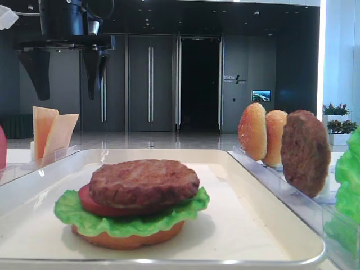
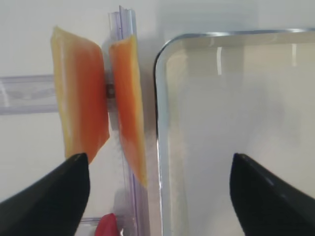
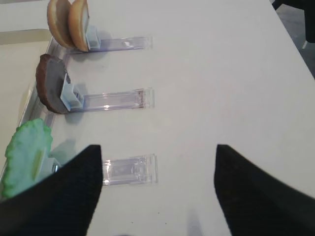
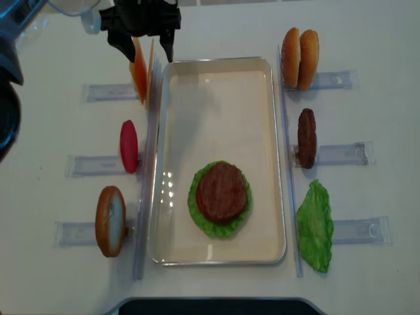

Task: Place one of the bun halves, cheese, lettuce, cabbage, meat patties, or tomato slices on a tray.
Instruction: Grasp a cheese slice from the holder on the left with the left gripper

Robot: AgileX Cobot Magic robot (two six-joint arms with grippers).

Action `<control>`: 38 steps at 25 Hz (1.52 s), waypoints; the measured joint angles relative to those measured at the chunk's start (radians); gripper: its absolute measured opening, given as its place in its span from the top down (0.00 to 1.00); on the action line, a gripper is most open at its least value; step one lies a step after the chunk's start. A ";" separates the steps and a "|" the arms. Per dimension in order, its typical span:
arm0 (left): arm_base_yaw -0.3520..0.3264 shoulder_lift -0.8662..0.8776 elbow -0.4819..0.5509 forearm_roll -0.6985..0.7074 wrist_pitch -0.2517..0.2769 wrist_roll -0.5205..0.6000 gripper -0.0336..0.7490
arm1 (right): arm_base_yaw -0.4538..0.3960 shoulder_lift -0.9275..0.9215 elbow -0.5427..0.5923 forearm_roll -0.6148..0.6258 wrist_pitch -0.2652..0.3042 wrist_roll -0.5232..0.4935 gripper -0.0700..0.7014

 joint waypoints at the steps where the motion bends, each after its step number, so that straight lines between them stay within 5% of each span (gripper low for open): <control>1: 0.000 0.004 0.000 0.001 0.000 -0.001 0.07 | 0.000 0.000 0.000 0.000 0.000 0.000 0.28; 18: -0.002 0.082 0.000 0.085 -0.014 -0.068 0.12 | 0.000 0.000 0.000 0.000 0.000 0.000 0.28; 21: -0.002 0.082 0.000 0.107 -0.014 -0.075 0.26 | 0.000 0.000 0.000 0.000 0.000 0.000 0.28; 29: -0.002 0.082 0.000 0.130 -0.015 -0.077 0.89 | 0.000 0.000 0.000 0.000 0.000 0.000 0.28; 38: -0.013 0.080 -0.006 0.117 -0.008 -0.041 0.92 | 0.000 0.000 0.000 0.000 0.000 0.000 0.28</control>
